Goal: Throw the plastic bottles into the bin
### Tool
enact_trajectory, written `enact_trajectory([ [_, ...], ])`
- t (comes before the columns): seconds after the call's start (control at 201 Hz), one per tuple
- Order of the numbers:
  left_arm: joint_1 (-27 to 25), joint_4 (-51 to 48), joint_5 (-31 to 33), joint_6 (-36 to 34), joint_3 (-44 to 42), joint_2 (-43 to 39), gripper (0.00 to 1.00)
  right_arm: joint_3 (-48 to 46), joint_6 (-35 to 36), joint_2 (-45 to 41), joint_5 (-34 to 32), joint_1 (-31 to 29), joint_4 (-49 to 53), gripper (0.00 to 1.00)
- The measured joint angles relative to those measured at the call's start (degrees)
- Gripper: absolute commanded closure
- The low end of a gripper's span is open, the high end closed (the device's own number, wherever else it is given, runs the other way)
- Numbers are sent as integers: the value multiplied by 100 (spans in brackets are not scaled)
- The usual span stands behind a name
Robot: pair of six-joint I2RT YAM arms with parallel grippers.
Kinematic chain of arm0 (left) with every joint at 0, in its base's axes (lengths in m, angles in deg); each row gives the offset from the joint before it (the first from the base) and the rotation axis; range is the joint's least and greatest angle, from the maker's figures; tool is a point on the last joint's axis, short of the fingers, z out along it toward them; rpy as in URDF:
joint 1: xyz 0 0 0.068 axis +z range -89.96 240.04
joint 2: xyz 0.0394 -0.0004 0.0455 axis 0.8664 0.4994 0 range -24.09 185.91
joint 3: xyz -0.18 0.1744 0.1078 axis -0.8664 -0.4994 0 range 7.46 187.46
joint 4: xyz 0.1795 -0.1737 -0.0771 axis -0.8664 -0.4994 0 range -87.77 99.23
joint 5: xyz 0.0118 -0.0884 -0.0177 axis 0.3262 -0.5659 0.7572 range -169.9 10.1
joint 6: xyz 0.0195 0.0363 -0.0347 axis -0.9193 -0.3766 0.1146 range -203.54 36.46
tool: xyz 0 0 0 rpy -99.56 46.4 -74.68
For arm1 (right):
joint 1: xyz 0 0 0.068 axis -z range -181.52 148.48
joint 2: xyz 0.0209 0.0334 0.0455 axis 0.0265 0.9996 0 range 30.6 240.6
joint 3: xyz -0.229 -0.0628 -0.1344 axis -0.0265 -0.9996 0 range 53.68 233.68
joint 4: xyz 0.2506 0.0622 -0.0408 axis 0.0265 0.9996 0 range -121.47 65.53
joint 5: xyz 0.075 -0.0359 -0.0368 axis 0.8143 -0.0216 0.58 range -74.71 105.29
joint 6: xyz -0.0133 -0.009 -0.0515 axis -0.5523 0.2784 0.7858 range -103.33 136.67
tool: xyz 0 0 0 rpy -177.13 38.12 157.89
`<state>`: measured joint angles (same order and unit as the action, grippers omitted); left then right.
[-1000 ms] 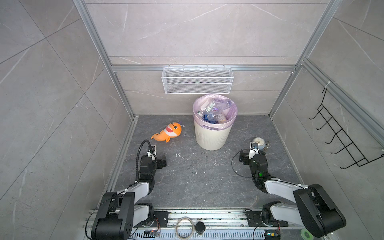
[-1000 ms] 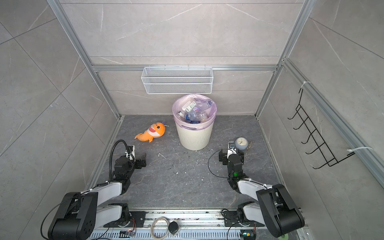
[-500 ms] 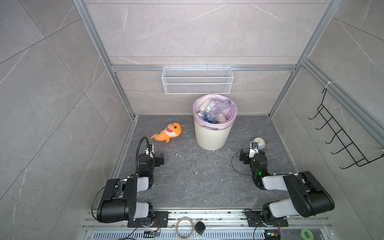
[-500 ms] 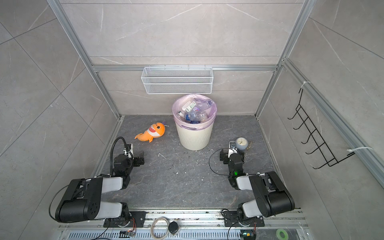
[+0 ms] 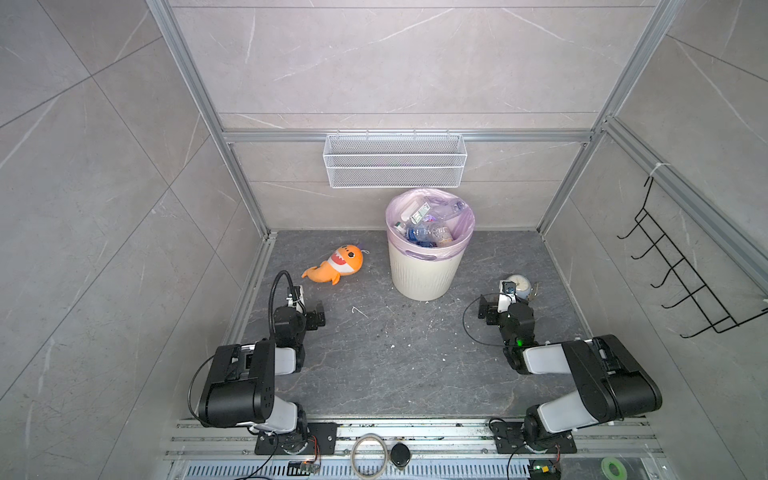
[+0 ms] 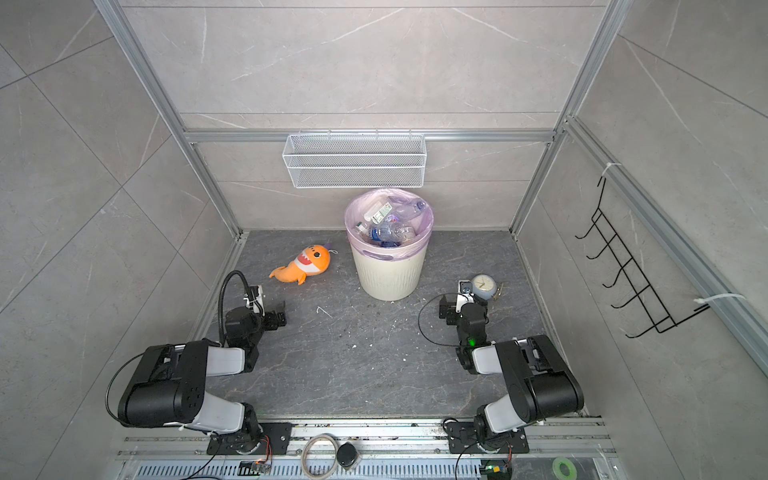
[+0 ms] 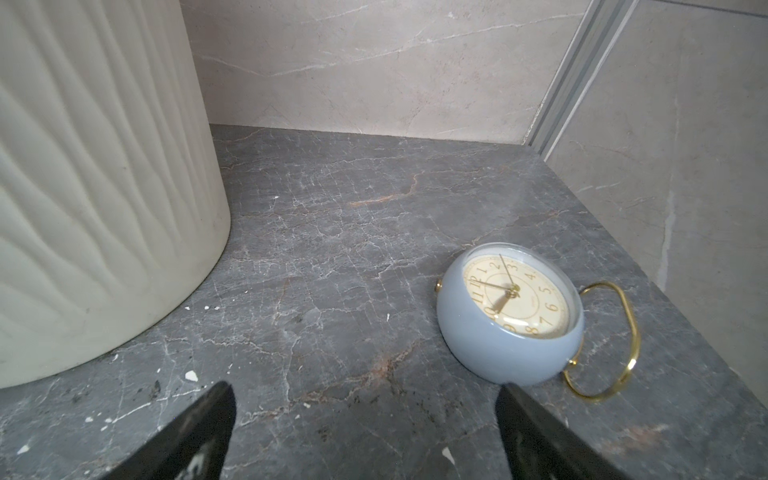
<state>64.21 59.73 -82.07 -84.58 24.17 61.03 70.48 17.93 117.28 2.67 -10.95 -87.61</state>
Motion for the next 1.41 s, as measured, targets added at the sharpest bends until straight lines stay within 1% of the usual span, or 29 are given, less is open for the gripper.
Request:
enact_trajectory([
  [0.134,39,-219,-153,0,258,59,0,140,-13,2,2,9,170,1],
  [0.338,66,-280,-269,0,293,59,0,186,-15,2,2,9,247,1],
  [0.518,125,-280,-706,-9,293,59,0,186,-15,2,2,9,254,1],
  [0.662,149,-280,-866,-9,293,59,0,186,-15,2,4,9,251,1],
  [0.941,164,-280,-905,-9,293,59,0,186,-11,2,398,68,262,1],
  [1.414,162,-280,-907,-9,293,59,0,186,-11,2,520,85,278,1],
])
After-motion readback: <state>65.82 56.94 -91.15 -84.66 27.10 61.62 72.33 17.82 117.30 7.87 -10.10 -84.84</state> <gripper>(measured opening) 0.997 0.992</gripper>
